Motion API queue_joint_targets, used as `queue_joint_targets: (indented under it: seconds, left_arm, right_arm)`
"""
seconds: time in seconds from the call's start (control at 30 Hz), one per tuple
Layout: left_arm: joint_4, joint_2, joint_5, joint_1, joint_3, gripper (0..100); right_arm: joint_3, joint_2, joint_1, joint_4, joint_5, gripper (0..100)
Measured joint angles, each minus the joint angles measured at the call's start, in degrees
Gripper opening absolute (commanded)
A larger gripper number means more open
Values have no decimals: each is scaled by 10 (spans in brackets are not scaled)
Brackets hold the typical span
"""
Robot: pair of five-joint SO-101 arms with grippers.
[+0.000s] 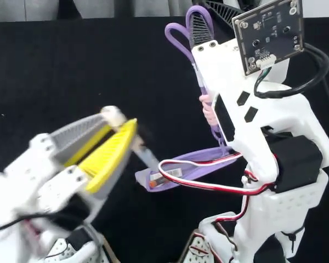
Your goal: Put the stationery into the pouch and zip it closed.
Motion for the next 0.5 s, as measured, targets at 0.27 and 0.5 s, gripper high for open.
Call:
queue_joint_targets:
  seconds: [0.27, 0.5]
  left_arm:
    - [-76, -43, -11, 0, 168, 29]
    - [-110, -102, -63, 1, 227, 35]
  right_arm:
    - [0, 0, 0, 0, 0, 11]
    - [0, 0, 0, 0, 0, 11]
